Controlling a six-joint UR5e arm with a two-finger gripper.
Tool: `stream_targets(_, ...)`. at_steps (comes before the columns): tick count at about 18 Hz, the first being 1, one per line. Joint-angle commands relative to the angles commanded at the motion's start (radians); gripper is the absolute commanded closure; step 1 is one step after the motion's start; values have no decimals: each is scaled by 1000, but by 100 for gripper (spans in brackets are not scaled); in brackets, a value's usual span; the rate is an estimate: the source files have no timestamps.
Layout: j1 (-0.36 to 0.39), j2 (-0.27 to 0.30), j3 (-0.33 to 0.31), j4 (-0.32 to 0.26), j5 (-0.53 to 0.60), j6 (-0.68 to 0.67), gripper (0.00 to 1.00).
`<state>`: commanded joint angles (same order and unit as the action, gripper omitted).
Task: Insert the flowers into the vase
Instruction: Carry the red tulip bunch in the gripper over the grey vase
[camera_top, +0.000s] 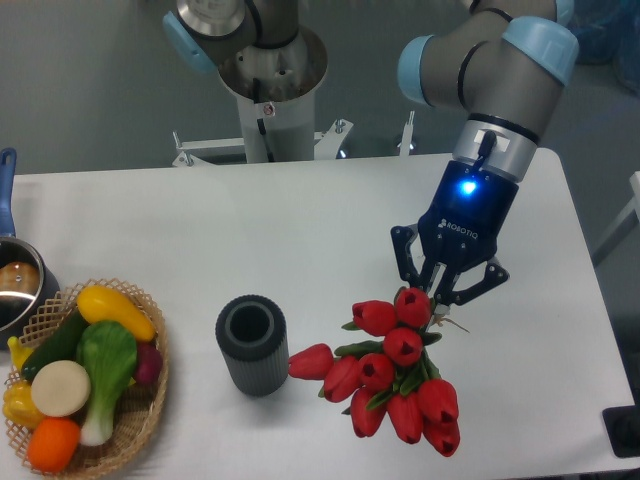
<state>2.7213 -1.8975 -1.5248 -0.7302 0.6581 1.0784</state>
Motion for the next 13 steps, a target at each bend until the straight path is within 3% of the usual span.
stream_targets(5,-12,9,-12,8,-8,-3,84)
stream_targets(10,-28,31,-97,12,-26,15,86)
stream_targets(13,-54,29,-98,14,-75,9,86)
